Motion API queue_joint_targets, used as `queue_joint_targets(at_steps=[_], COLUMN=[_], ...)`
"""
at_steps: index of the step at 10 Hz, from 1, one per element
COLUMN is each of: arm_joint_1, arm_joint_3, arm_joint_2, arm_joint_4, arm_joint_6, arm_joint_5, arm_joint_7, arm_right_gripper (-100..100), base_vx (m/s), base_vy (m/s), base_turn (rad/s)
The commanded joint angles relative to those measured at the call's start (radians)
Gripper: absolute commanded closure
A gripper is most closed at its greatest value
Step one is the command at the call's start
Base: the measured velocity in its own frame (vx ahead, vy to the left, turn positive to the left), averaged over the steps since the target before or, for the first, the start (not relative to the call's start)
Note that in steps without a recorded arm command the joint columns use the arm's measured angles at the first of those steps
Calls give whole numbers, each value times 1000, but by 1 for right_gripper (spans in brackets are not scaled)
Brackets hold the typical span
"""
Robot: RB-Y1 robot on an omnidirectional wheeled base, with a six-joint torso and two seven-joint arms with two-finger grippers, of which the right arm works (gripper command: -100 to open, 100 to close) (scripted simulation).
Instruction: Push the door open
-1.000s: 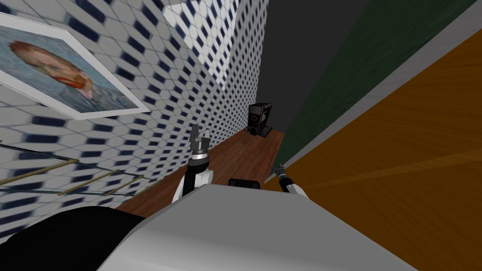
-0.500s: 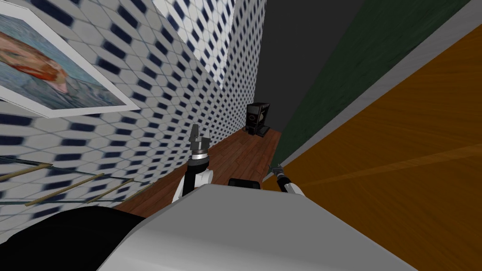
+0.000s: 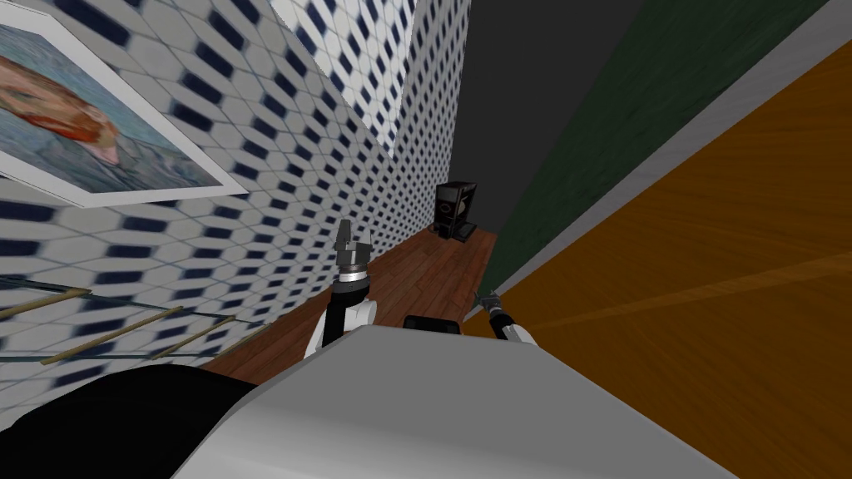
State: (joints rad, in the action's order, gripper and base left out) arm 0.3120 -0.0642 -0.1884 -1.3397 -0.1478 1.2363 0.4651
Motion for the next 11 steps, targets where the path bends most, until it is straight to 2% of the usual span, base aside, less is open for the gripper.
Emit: queue_joint_targets(at_steps=[1, 9, 10, 11], arm_joint_1=[17, 17, -15, -15], arm_joint_3=[-24, -24, -4, 0], arm_joint_2=[-12, -12, 10, 9], arm_joint_4=[22, 22, 26, 25], arm_joint_6=[25, 25, -28, -31], arm_joint_5=[-3, -3, -33, -41], arm_joint_7=[-7, -7, 3, 0], arm_right_gripper=[-100, -100, -100, -100], base_vx=[-3, 0, 2, 3], base_vy=[-28, -2, 6, 2], base_turn=[-27, 0, 16, 30])
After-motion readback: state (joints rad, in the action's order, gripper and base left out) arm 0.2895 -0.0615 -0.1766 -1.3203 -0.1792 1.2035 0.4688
